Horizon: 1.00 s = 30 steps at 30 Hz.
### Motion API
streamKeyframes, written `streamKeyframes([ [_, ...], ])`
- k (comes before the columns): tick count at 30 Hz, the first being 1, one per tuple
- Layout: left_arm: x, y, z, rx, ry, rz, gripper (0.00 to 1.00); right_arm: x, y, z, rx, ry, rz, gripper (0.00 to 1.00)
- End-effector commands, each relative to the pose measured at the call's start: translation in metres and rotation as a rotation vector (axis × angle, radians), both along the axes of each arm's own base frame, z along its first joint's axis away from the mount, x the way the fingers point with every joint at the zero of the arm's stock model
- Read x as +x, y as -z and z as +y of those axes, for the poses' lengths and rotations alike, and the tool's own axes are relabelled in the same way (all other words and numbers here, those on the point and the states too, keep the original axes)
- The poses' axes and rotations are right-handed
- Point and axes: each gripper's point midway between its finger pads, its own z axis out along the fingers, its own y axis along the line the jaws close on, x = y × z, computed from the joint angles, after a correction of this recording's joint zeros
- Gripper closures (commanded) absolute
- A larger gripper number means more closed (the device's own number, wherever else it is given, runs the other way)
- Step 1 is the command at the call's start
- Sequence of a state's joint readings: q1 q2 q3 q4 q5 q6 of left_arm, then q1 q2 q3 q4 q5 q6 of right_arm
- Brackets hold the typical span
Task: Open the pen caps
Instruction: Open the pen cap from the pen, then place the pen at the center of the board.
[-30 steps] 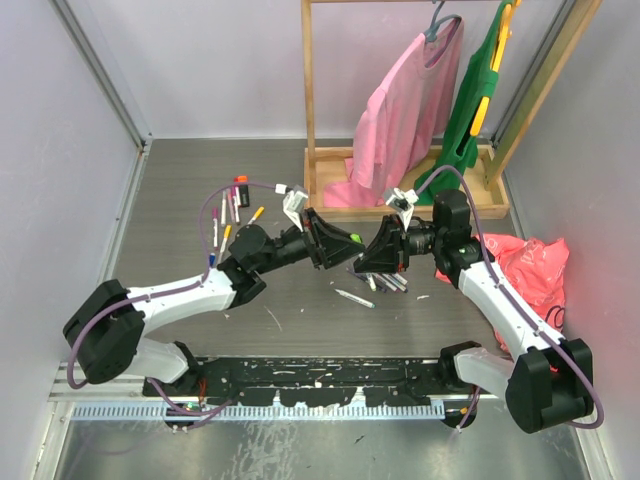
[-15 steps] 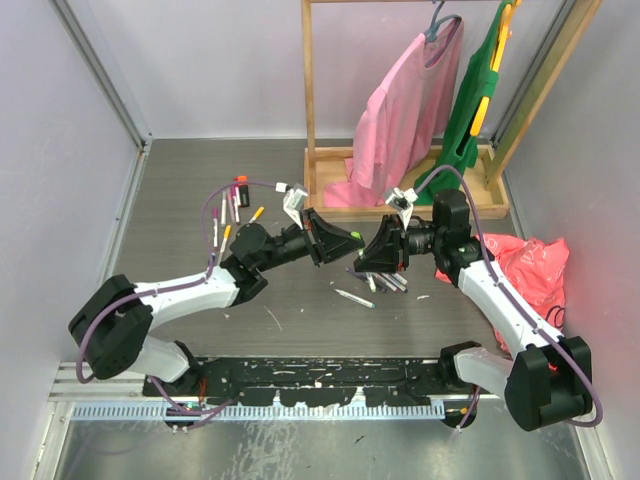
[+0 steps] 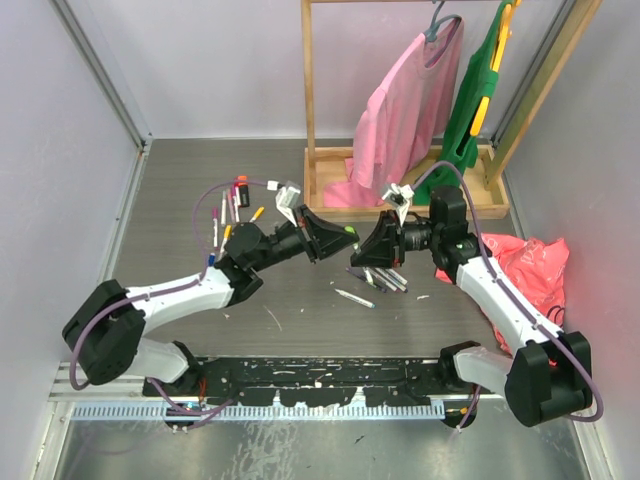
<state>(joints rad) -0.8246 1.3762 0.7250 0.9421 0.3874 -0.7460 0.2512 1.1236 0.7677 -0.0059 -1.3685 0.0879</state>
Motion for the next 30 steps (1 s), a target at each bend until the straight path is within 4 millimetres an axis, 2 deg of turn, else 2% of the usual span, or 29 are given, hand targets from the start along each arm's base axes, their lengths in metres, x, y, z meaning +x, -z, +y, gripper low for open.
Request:
streamKeyframes([
  [1,0.042,-0.084,0.054,-0.193,-0.252,-0.142,1.00,-0.001,-0.007,0.003,0.009,-0.032,-0.035,0.99],
  [2,0.050,-0.091,0.061,-0.206,-0.284,-0.151,1.00,-0.001,-0.005,0.004,0.007,-0.035,-0.031,0.99],
  [3,0.050,-0.110,0.074,-0.240,-0.312,-0.180,1.00,0.000,-0.004,0.004,0.003,-0.036,-0.025,0.99],
  [5,0.055,-0.133,0.092,-0.278,-0.364,-0.213,1.00,0.001,0.000,0.006,-0.010,-0.034,-0.021,0.99],
  [8,0.055,-0.156,0.112,-0.314,-0.418,-0.253,1.00,0.005,0.005,0.008,-0.037,-0.021,-0.024,0.99],
  [10,0.053,-0.162,0.120,-0.310,-0.434,-0.269,1.00,0.010,0.011,0.007,-0.066,0.008,-0.043,0.99],
  [12,0.048,-0.159,0.125,-0.281,-0.440,-0.275,1.00,0.020,0.017,0.004,-0.120,0.060,-0.086,0.99],
  [16,0.040,-0.126,0.129,-0.201,-0.439,-0.240,1.00,0.050,0.037,-0.019,-0.339,0.224,-0.232,0.99],
  [21,0.031,-0.050,0.129,-0.076,-0.406,-0.142,1.00,0.087,0.065,-0.076,-0.636,0.459,-0.379,0.93],
  [25,0.029,0.004,0.134,0.027,-0.425,-0.068,1.00,0.094,0.099,-0.115,-0.811,0.557,-0.358,0.93],
  [27,0.031,0.029,0.141,0.093,-0.460,-0.029,1.00,0.093,0.110,-0.124,-0.834,0.558,-0.288,0.93],
  [30,0.033,0.061,0.152,0.177,-0.518,0.020,1.00,0.097,0.116,-0.132,-0.860,0.568,-0.228,0.93],
])
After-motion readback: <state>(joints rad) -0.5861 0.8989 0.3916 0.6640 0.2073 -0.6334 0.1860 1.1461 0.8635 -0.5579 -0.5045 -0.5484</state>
